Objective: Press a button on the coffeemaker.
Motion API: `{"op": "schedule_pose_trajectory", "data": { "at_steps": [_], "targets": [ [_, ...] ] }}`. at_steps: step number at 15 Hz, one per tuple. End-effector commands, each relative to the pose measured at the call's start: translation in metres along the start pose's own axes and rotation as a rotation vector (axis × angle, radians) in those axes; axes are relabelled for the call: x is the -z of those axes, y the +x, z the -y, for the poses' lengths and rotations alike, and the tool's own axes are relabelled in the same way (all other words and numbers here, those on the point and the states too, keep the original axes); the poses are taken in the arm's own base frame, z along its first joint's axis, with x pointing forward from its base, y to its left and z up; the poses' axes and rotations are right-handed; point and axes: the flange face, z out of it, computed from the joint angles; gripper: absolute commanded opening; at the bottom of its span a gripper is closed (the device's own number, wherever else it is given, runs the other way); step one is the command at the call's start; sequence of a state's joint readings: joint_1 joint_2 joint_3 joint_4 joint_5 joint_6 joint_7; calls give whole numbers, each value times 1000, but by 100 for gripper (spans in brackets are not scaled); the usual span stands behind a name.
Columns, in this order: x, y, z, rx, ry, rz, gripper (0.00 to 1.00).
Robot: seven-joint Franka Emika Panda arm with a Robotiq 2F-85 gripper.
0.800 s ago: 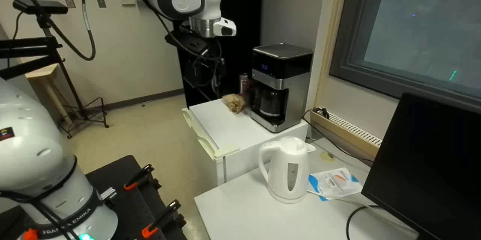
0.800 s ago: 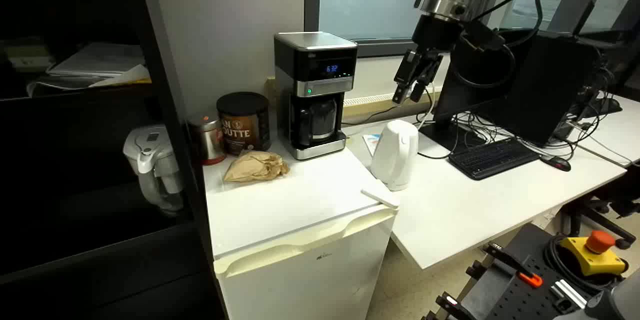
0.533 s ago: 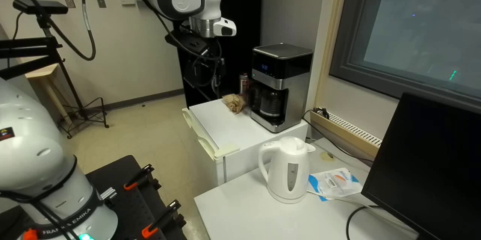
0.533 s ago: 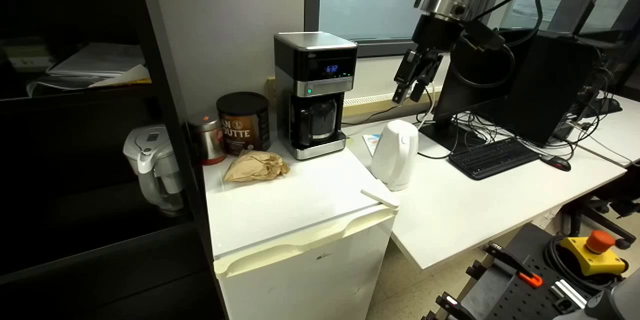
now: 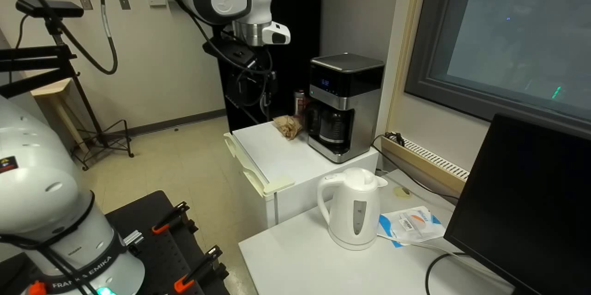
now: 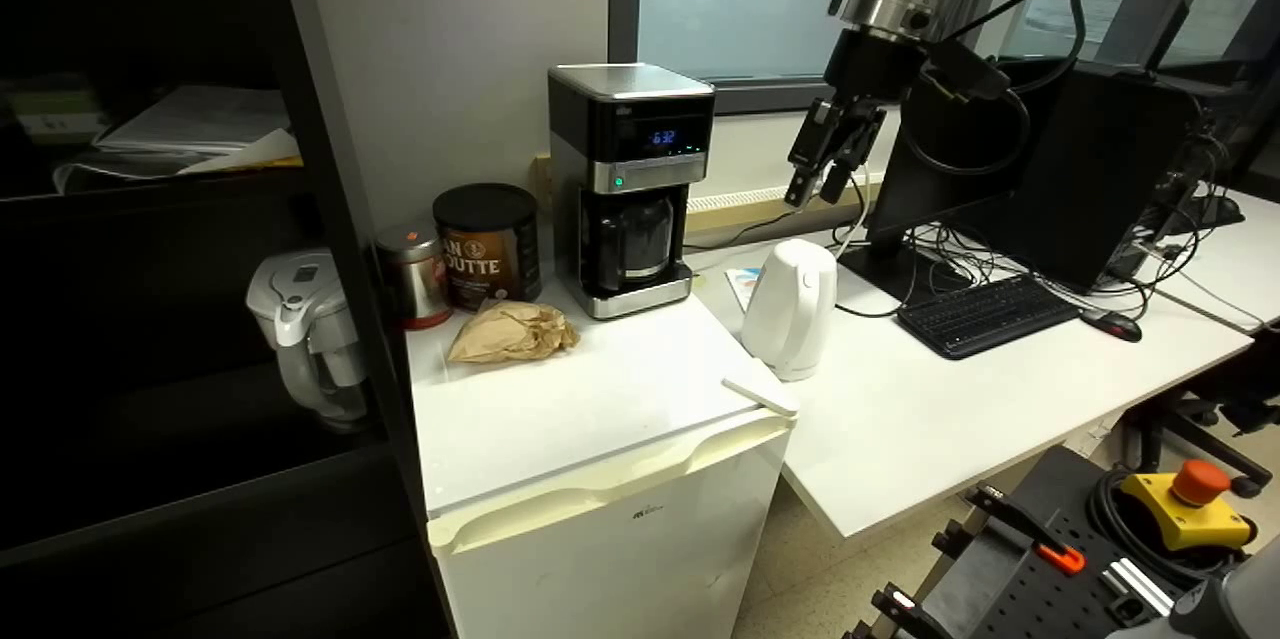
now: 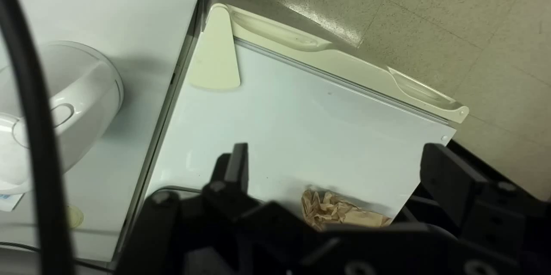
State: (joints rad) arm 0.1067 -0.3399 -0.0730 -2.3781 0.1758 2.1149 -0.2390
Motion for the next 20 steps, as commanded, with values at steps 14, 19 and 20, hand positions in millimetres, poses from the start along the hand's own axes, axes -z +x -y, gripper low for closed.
{"op": "schedule_pose_trajectory", "data": {
  "at_steps": [14,19,20],
  "targets": [
    [-18,15,4,68,-115,-186,100],
    [-41,17,10,178,-262,-344,100],
    [-46,17,10,198,-291,-369,100]
  ]
}}
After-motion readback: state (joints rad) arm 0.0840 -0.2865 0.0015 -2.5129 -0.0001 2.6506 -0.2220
